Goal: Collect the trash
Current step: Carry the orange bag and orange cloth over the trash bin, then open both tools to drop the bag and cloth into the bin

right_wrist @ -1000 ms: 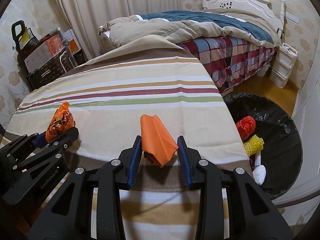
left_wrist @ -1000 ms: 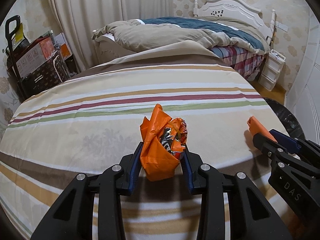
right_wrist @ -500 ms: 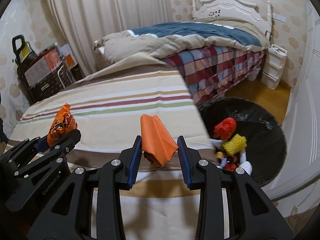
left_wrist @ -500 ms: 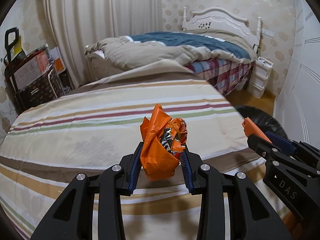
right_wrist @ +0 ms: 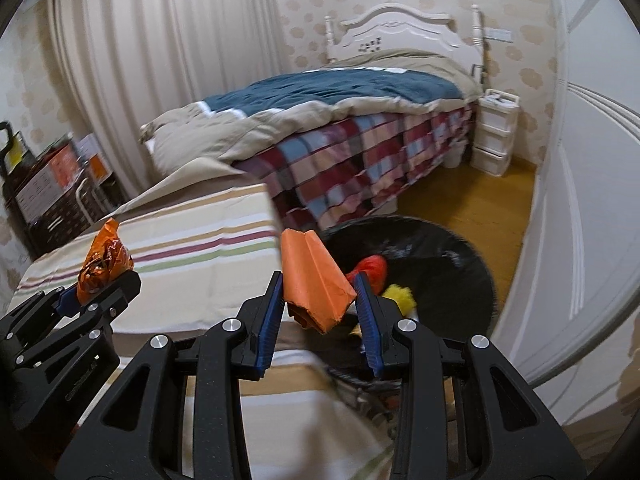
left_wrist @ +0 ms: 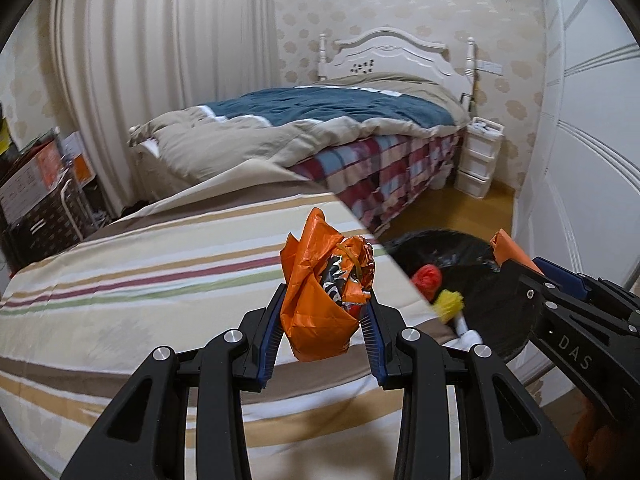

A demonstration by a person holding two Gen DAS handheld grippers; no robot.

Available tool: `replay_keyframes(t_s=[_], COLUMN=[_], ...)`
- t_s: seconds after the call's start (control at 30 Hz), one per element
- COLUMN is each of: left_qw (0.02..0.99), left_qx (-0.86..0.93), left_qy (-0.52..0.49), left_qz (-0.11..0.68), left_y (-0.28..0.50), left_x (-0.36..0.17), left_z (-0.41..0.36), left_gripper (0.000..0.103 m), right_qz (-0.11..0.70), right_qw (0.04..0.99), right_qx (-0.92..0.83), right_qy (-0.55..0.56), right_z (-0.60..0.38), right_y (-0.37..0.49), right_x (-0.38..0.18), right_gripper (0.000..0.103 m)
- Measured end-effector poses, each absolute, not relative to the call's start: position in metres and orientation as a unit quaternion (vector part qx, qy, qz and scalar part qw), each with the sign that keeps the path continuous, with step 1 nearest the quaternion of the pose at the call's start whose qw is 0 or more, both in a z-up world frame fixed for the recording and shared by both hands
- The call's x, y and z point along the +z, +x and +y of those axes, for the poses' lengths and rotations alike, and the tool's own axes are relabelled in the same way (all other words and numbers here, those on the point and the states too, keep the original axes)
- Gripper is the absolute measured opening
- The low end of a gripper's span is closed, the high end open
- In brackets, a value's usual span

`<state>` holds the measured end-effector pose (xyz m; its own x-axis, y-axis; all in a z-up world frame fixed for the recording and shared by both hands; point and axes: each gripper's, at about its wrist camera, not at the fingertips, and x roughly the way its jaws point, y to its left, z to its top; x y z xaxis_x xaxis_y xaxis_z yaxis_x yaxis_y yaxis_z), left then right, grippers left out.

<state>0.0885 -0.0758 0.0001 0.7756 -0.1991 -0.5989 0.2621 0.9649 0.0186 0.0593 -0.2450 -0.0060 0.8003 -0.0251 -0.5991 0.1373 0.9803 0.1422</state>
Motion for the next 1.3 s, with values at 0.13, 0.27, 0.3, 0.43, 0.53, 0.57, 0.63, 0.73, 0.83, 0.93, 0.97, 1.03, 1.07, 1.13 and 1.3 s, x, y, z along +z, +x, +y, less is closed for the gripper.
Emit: replay_keyframes(t_s=[0.13, 0.27, 0.3, 0.43, 0.53, 0.57, 0.63, 0.73, 0.83, 0.93, 0.97, 1.03, 1.07, 1.13, 1.3], left_qw=[0.939, 0.936, 0.936, 0.934, 0.932, 0.931, 0.93, 0.927, 0.925, 0.923, 0.923, 0.922, 0.922, 0.922, 0.92], left_qx=[-0.139, -0.152, -0.154, -0.16, -0.163, -0.164, -0.165, -0.164, -0.161, -0.159, -0.159, -0.159, -0.159, -0.158, -0.16], left_qy=[0.057, 0.06, 0.062, 0.067, 0.07, 0.071, 0.075, 0.08, 0.082, 0.084, 0.085, 0.088, 0.089, 0.092, 0.096], left_qz=[0.308, 0.31, 0.311, 0.312, 0.316, 0.318, 0.32, 0.327, 0.335, 0.34, 0.341, 0.342, 0.342, 0.342, 0.343], left_y=[0.095, 0.103, 0.106, 0.115, 0.121, 0.123, 0.127, 0.134, 0.143, 0.15, 0.152, 0.154, 0.155, 0.157, 0.16], left_x=[0.001, 0.001, 0.0, -0.001, -0.005, -0.006, -0.009, -0.015, -0.021, -0.024, -0.025, -0.026, -0.026, -0.027, -0.027], left_z=[-0.096, -0.115, -0.12, -0.138, -0.148, -0.151, -0.158, -0.166, -0.171, -0.178, -0.18, -0.184, -0.186, -0.189, -0.196], left_gripper=[0.037, 0.037, 0.037, 0.037, 0.037, 0.037, 0.037, 0.037, 0.037, 0.037, 0.037, 0.037, 0.037, 0.037, 0.037], right_qz=[0.309, 0.308, 0.308, 0.306, 0.306, 0.306, 0.306, 0.308, 0.311, 0.314, 0.315, 0.317, 0.318, 0.321, 0.326], right_qw=[0.944, 0.943, 0.943, 0.942, 0.941, 0.94, 0.939, 0.938, 0.936, 0.935, 0.934, 0.933, 0.933, 0.931, 0.929], right_qx=[-0.062, -0.078, -0.084, -0.097, -0.106, -0.108, -0.112, -0.117, -0.12, -0.123, -0.123, -0.126, -0.126, -0.128, -0.132], right_qy=[0.097, 0.1, 0.1, 0.101, 0.104, 0.105, 0.108, 0.112, 0.113, 0.113, 0.113, 0.114, 0.114, 0.115, 0.116], right_z=[-0.264, -0.279, -0.283, -0.295, -0.304, -0.306, -0.311, -0.318, -0.323, -0.326, -0.327, -0.33, -0.33, -0.333, -0.338], right_y=[0.062, 0.068, 0.07, 0.077, 0.082, 0.083, 0.085, 0.091, 0.096, 0.101, 0.103, 0.106, 0.108, 0.111, 0.115], right_x=[-0.008, -0.012, -0.013, -0.016, -0.019, -0.02, -0.022, -0.025, -0.03, -0.034, -0.035, -0.037, -0.038, -0.04, -0.043], right_gripper=[0.034, 0.035, 0.035, 0.035, 0.035, 0.035, 0.035, 0.035, 0.035, 0.035, 0.035, 0.035, 0.035, 0.035, 0.035])
